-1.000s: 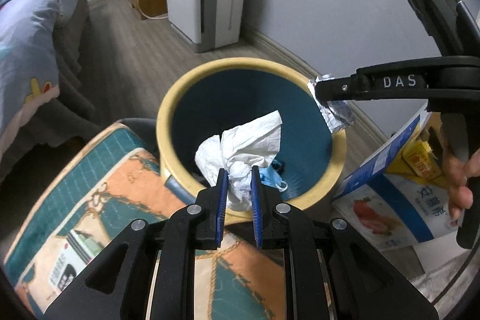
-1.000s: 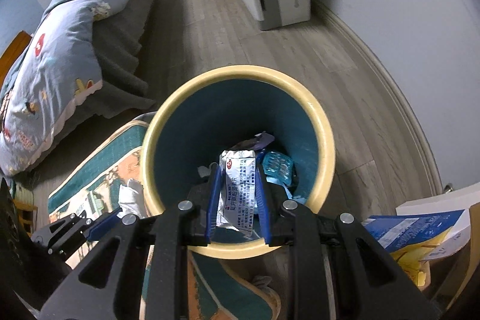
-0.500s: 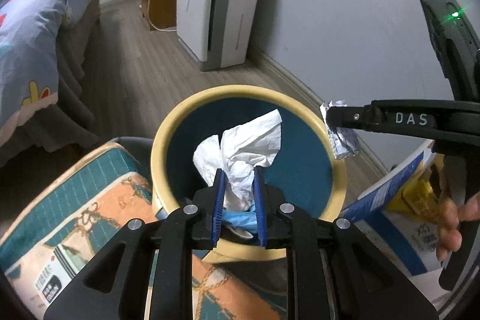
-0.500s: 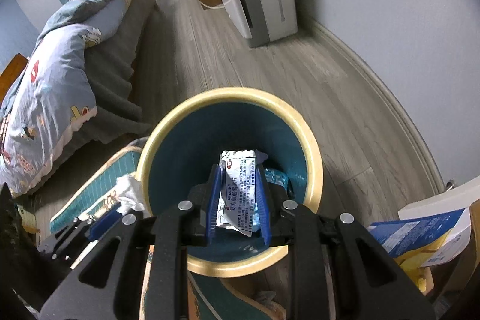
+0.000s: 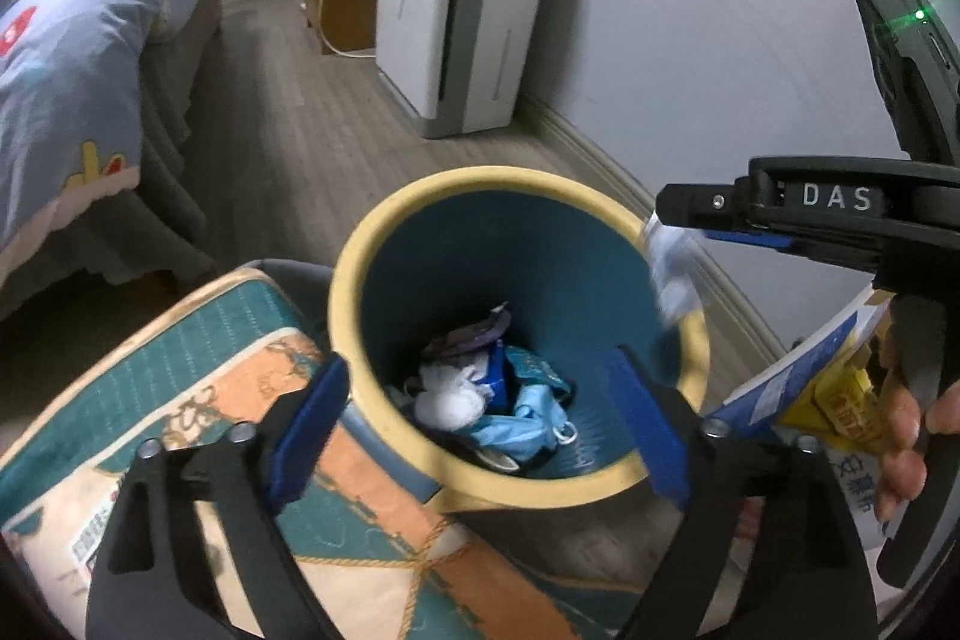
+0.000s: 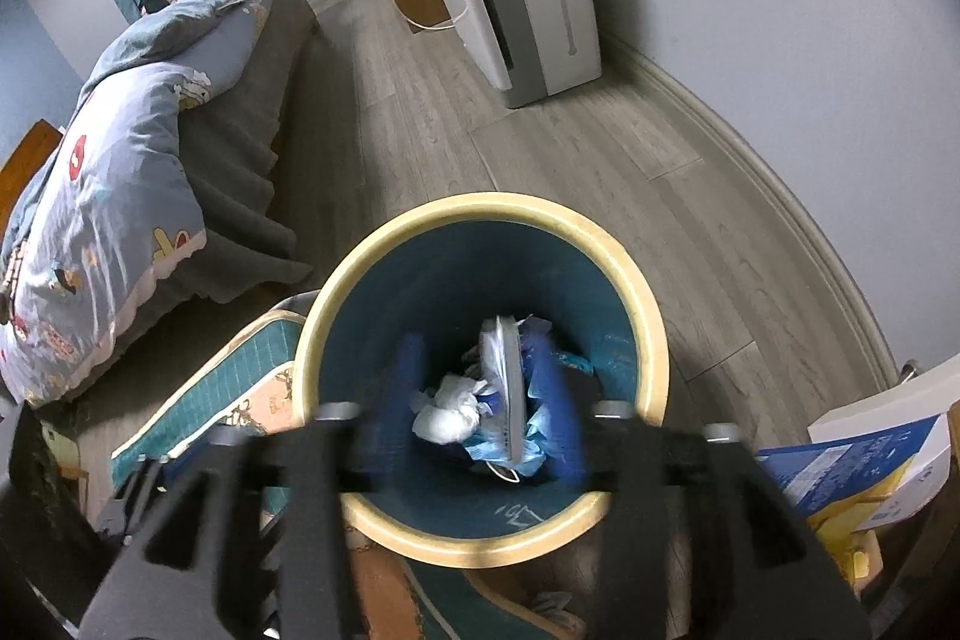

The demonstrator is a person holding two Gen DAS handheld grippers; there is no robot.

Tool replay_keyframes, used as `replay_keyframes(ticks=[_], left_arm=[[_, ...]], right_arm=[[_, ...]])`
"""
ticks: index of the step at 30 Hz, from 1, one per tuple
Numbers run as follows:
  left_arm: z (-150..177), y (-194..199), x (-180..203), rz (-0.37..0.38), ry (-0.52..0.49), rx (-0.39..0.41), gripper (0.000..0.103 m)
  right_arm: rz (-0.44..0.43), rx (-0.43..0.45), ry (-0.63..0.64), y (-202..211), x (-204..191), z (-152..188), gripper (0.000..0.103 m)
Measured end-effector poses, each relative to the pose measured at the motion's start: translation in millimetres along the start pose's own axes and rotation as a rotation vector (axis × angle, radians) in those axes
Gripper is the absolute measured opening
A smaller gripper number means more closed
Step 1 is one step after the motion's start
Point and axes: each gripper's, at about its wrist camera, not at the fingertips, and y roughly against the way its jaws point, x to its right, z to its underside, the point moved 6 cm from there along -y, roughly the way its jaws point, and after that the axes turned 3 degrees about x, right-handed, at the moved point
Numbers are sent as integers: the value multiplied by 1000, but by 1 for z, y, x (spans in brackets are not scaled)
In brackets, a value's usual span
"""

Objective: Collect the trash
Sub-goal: 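Move both grippers back over the cushion toward the blue glove and box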

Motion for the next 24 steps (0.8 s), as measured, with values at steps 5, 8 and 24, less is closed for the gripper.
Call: replay_keyframes(ticks=[5,8,24], left_arm=[[2,12,-15,-38,7,5,92],[4,21,-22,-66,0,7,93],[19,151,-61,-175,-8,85,95]], right_arm=[[15,15,-27,6,2,-3,87],[15,20,-43,10,1,-4,92],[-77,-2,-23,54,-49,36,97]])
